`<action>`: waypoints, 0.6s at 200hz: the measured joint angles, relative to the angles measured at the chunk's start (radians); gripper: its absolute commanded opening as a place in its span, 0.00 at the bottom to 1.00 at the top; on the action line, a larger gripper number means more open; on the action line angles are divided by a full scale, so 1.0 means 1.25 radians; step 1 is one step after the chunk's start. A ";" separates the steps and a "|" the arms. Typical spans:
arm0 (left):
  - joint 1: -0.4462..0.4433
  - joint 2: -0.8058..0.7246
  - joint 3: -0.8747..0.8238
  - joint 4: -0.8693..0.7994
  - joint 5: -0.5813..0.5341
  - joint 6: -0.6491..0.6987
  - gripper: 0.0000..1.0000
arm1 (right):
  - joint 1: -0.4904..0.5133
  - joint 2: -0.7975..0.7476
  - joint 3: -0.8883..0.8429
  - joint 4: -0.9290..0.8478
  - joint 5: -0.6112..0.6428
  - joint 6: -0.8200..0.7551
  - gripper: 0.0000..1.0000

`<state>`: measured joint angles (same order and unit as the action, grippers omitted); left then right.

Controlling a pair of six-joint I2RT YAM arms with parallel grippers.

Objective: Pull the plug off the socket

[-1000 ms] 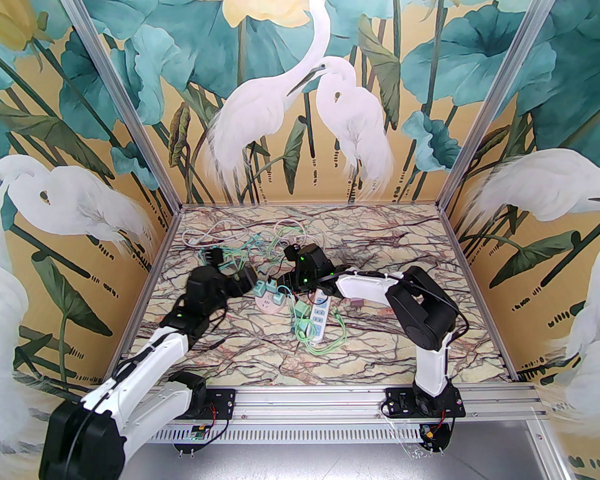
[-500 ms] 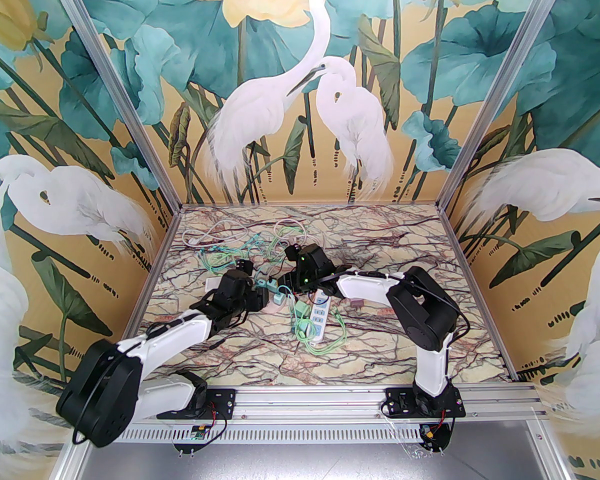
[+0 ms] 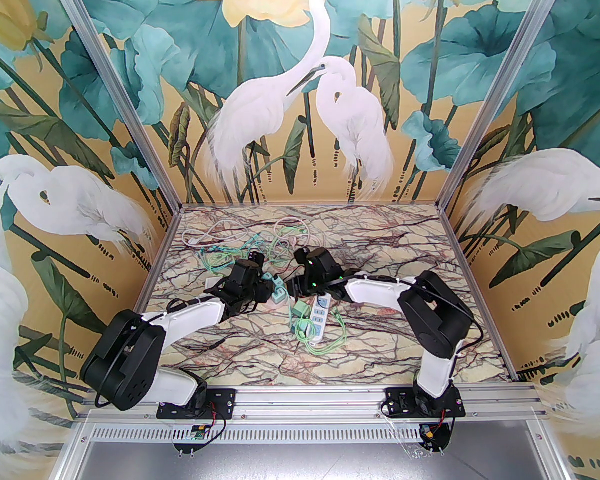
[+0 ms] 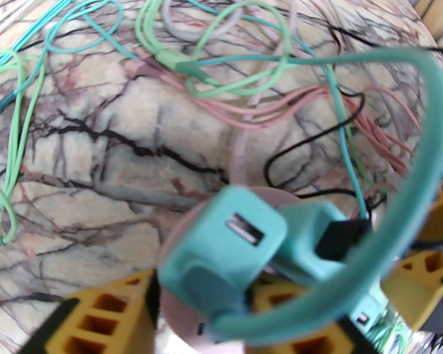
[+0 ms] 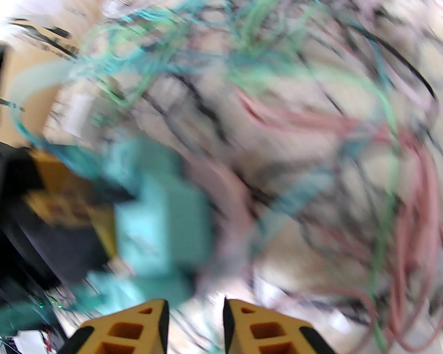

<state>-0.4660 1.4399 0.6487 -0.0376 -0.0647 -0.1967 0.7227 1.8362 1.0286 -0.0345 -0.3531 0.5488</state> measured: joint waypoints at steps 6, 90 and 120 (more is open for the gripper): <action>-0.001 0.000 0.000 0.000 -0.001 -0.002 0.27 | -0.003 0.000 -0.006 -0.012 0.003 -0.001 0.33; -0.055 -0.017 -0.024 -0.015 -0.043 -0.158 0.30 | -0.029 -0.058 -0.049 -0.028 0.014 0.000 0.35; -0.079 -0.036 -0.049 -0.010 -0.039 -0.251 0.31 | -0.033 -0.077 -0.057 -0.026 0.015 0.000 0.35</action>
<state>-0.5652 1.3949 0.5873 -0.0502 -0.1135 -0.5110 0.6811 1.7401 0.9569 -0.0673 -0.3347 0.5484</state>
